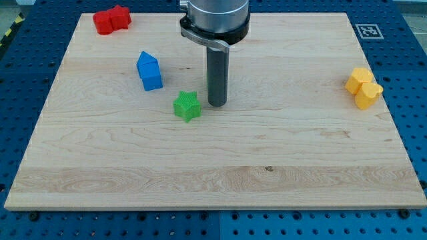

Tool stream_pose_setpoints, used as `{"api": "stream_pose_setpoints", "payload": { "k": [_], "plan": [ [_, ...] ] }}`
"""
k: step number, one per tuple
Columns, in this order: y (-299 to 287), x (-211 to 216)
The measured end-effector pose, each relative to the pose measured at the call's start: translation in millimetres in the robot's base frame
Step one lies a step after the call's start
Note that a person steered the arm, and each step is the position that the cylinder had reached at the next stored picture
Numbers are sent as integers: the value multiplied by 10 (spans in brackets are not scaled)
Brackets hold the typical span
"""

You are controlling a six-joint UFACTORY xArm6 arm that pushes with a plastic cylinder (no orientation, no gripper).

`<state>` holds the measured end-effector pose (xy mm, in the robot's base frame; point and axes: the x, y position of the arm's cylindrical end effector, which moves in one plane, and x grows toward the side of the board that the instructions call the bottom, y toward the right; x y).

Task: Push the green circle parallel to the right of the blue blocks

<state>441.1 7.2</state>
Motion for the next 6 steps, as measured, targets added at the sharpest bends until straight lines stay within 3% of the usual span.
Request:
{"api": "stream_pose_setpoints", "payload": {
  "k": [2, 6],
  "plan": [
    [358, -8],
    [88, -243]
  ]
}}
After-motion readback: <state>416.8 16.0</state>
